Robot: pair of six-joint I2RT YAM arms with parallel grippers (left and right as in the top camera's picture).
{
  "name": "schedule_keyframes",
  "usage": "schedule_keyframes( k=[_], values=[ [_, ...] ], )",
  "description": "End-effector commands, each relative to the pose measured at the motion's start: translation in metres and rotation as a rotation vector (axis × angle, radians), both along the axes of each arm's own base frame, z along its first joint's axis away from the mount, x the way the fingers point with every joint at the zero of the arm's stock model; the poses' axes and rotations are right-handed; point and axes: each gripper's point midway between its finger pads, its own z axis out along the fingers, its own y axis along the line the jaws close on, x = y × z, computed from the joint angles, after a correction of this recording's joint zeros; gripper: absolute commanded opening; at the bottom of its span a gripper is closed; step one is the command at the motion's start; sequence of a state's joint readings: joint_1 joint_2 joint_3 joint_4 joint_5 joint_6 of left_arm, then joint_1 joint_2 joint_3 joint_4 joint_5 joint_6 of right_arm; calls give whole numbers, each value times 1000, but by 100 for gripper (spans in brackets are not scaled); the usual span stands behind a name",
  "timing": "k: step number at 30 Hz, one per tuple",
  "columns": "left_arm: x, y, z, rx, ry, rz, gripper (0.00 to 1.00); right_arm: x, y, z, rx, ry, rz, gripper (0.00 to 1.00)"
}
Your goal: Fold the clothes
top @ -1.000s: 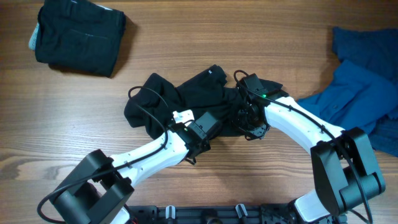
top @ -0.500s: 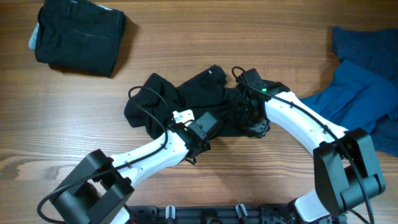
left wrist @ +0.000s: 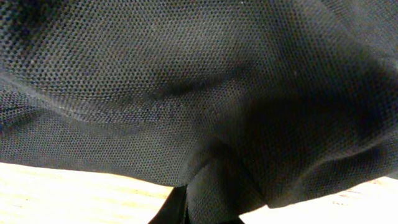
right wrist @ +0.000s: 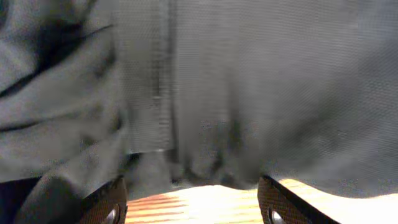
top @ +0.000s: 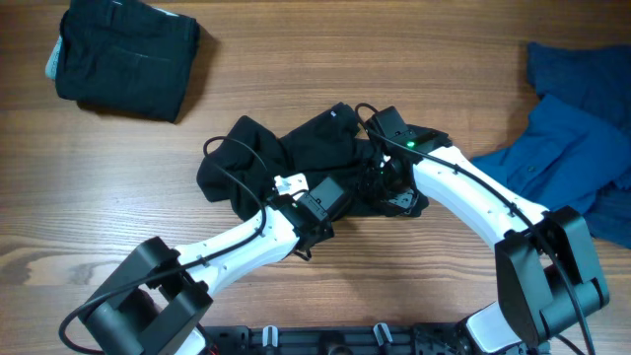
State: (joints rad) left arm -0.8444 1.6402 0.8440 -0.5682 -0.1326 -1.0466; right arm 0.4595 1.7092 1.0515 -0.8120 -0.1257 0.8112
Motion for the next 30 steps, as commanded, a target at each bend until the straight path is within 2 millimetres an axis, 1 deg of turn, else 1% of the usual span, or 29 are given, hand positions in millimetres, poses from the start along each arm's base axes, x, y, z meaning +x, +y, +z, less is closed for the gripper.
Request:
schedule_keyframes(
  k=[1,5,11,16,25,30],
  values=[
    [-2,5,-5,24,2,16,8,7,-8,0,-60,-22,-33,64],
    [-2,5,-5,23,2,16,8,7,-8,0,-59,-24,-33,55],
    [-2,5,-5,23,2,16,8,8,-7,-4,-59,-21,-42,54],
    [-2,5,-5,23,2,16,8,6,-4,-13,-52,8,-54,54],
    [-2,5,-5,23,2,16,8,2,-10,-21,-82,23,-55,52],
    [-2,5,-5,23,2,16,8,2,-10,-24,-80,20,-56,41]
  ],
)
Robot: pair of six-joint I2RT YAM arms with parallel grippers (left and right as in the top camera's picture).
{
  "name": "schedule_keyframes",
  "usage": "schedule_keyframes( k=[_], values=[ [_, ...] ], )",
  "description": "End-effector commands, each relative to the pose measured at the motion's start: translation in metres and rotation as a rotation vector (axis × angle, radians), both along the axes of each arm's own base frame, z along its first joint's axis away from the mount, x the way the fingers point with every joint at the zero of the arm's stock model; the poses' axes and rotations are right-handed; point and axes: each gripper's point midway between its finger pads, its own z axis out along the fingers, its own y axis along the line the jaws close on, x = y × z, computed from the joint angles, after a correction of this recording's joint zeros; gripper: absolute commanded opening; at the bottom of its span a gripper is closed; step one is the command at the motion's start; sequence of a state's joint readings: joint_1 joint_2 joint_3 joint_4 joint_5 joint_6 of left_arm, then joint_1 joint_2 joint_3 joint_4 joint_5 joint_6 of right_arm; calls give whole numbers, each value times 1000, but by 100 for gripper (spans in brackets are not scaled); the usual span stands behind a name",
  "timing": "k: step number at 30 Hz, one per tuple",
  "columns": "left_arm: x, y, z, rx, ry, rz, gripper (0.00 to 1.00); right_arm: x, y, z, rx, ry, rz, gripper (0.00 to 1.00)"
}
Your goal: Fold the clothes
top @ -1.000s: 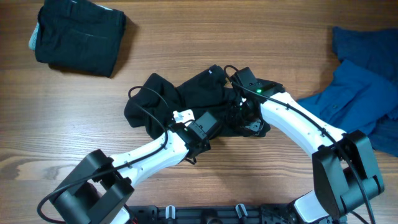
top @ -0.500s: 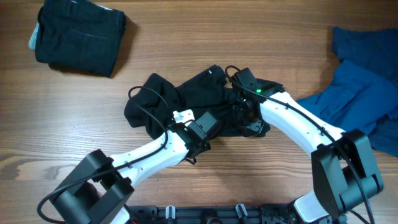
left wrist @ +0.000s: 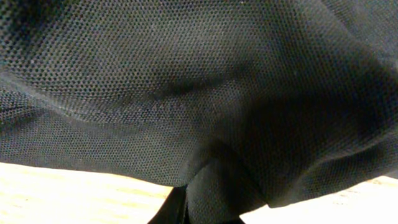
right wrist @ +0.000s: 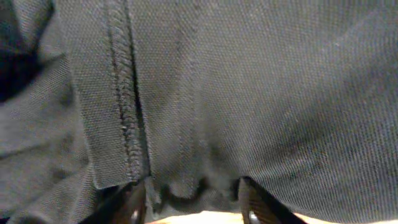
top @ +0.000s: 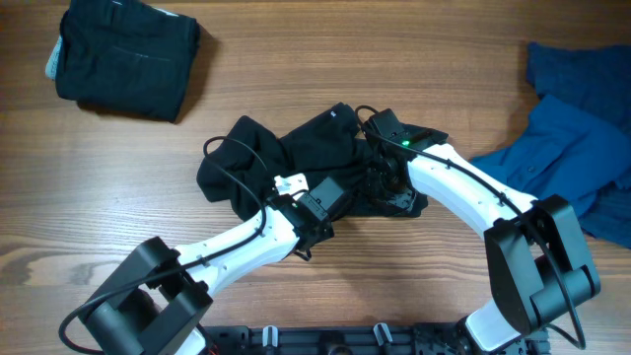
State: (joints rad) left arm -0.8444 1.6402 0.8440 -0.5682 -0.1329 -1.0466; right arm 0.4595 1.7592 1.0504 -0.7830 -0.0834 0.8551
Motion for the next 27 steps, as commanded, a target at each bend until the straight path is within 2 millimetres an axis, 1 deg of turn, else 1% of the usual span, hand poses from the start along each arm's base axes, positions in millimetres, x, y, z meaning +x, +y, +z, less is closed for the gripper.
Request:
schedule_keyframes(
  k=[1,3,10,12,13,15,16,17,21,23,25,27],
  values=[
    [-2,5,-5,23,2,16,8,-4,-5,-9,-34,13,-9,40],
    [-2,5,-5,23,2,16,8,-3,-5,-9,-36,12,-9,36],
    [-2,5,-5,23,2,16,8,-6,-10,-11,-59,15,-18,35],
    [-2,5,-5,23,2,16,8,-7,-11,-12,-60,19,-17,32],
    [-2,5,-5,23,2,16,8,-7,-11,-12,-62,19,-17,29],
    [-2,5,-5,23,2,16,8,-7,-11,-12,-62,20,-17,19],
    [-2,5,-5,23,2,16,8,-7,-12,-12,-65,20,-17,10],
    [-2,5,-5,23,2,16,8,-7,-12,-12,-68,19,-14,6],
    [-2,5,-5,23,2,16,7,-7,-12,-11,-68,19,-13,5],
    [-2,5,-5,24,3,15,4,-9,-12,-10,-68,27,-13,4],
    [-2,5,-5,27,2,1,4,-10,-13,-7,-67,23,-6,4],
    [-3,6,-3,33,4,-27,4,-11,-13,1,-61,10,-1,4]
  ],
)
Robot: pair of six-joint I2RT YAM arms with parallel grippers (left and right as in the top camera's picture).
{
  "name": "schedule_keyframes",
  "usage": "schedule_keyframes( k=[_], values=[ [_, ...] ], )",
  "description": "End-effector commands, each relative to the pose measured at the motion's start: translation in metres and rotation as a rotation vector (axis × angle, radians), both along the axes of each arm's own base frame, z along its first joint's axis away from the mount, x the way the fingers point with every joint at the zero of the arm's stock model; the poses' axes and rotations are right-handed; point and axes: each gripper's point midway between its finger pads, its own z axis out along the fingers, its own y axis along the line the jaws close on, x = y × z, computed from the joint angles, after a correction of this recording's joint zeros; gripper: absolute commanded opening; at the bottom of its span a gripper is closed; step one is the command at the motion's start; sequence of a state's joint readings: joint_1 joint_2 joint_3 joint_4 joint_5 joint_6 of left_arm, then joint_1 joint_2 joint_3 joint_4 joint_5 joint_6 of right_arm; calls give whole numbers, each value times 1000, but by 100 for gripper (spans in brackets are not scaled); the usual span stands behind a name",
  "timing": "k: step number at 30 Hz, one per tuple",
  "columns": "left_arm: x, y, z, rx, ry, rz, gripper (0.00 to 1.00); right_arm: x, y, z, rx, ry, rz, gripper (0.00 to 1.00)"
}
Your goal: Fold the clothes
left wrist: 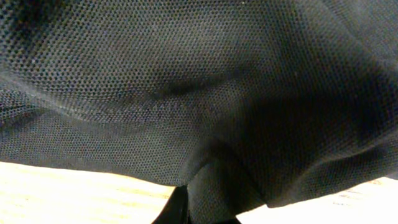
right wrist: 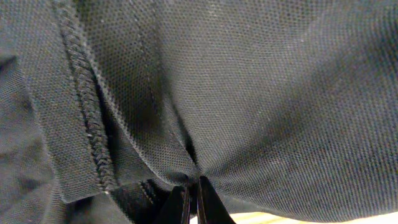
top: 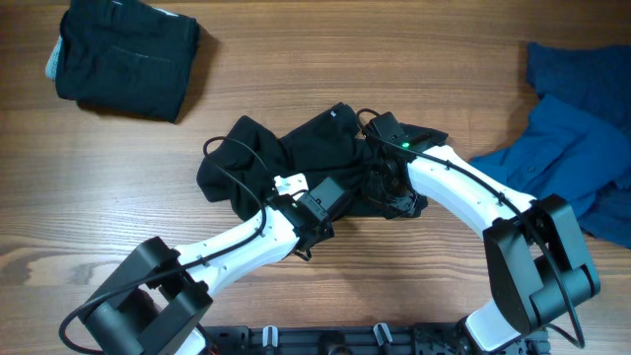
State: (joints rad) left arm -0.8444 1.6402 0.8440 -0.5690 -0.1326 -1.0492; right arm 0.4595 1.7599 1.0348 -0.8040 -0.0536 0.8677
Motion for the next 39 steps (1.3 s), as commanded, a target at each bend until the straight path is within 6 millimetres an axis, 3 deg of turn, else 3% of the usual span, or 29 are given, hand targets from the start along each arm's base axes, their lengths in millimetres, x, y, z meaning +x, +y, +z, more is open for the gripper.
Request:
schedule_keyframes(
  k=[1,6,14,26,35,39],
  values=[
    [-4,7,-2,35,5,-31,4,-3,-4,10,-12,-22,18,4],
    [-8,11,21,14,-15,-31,4,2,2,52,61,-134,36,4],
    [-14,20,79,-75,-117,-72,4,-9,-6,116,119,-292,33,4],
    [-41,62,168,-231,-325,-48,4,-43,-38,197,162,-524,-29,4],
    [-55,95,223,-282,-456,-10,4,-63,-73,285,127,-729,-87,4],
    [-59,103,254,-299,-493,0,4,-70,-91,312,72,-782,-119,4]
  ],
)
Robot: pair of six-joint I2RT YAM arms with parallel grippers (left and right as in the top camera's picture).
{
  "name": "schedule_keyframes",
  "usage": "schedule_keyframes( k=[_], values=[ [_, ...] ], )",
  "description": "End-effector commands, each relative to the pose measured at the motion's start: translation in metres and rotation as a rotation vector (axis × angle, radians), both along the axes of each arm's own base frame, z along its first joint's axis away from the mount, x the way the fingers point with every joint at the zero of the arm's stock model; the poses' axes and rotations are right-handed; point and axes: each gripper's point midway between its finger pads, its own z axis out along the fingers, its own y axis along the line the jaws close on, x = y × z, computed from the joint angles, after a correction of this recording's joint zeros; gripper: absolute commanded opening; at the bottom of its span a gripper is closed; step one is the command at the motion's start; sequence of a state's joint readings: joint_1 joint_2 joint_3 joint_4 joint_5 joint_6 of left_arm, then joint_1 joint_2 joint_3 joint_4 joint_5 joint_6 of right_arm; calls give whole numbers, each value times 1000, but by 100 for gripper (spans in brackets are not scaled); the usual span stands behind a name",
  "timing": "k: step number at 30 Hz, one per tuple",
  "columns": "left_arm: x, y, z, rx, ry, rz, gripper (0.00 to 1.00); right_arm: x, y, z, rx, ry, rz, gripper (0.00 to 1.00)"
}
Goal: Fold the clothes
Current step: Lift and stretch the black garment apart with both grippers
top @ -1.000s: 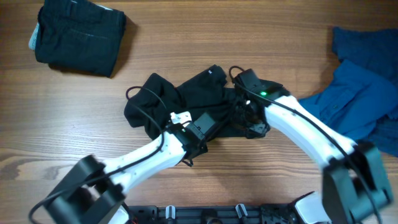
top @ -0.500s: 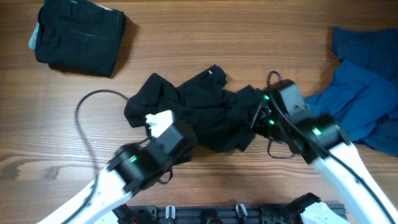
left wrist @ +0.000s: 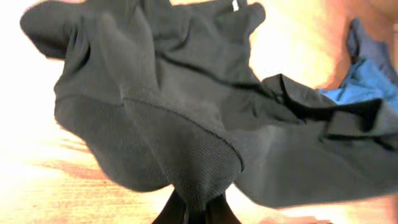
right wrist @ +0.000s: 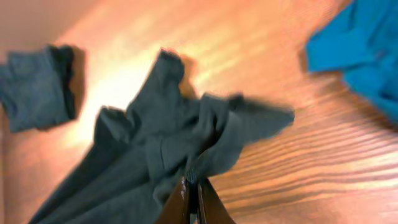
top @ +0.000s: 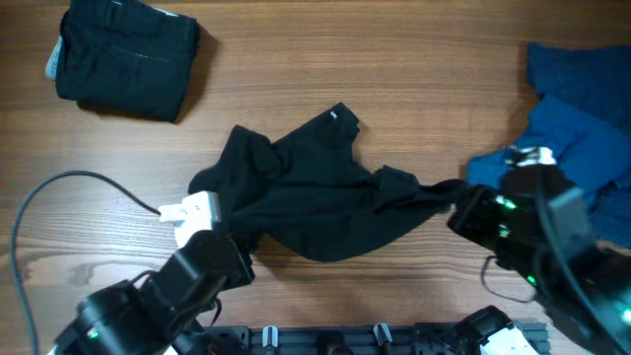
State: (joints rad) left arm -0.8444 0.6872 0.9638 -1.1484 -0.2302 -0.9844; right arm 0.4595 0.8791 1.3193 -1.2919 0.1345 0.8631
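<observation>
A black shirt (top: 315, 197) hangs stretched between my two grippers, its upper part still lying on the wooden table (top: 394, 59). My left gripper (top: 235, 243) is shut on its lower left edge; in the left wrist view the left gripper (left wrist: 198, 208) pinches a hemmed fold and the shirt (left wrist: 161, 106) drapes away below. My right gripper (top: 455, 197) is shut on the shirt's right end, and the right wrist view shows that gripper (right wrist: 194, 190) clamped on a bunched corner of the shirt (right wrist: 155, 143). Both arms are raised above the table.
A folded black garment (top: 123, 59) lies at the far left corner of the table. A crumpled blue garment (top: 582, 128) lies at the right edge, close behind my right arm, and shows in the right wrist view as the blue garment (right wrist: 360, 50).
Both arms have risen and moved apart, the left to the lower left and the right to the right. The shirt, then a bunched heap, is now pulled out wide between them.
The left gripper was shut on the heaped shirt throughout. The right gripper stood open at the shirt's edge, then had its fingers around a seam fold, then was shut on it. Now both hold the shirt, lifted and stretched apart.
</observation>
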Motion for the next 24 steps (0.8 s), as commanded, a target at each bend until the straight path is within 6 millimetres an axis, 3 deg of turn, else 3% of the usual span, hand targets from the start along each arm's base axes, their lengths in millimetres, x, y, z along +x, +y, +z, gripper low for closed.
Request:
schedule_keyframes(
  k=[1,7,14,18,24],
  values=[
    [2,11,47,-21,-99,15,4,-2,-25,36,-54,-102,-88,4],
    [-9,29,109,-57,-188,7,4,-14,-38,68,-52,-166,-115,4],
    [-23,48,156,-93,-249,3,4,-27,-51,95,-53,-223,-145,4],
    [-27,48,168,-113,-257,-11,4,-29,-52,95,-59,-219,-141,4],
    [-23,44,161,-76,-224,-12,6,-25,-52,93,-68,-205,-152,4]
  ],
)
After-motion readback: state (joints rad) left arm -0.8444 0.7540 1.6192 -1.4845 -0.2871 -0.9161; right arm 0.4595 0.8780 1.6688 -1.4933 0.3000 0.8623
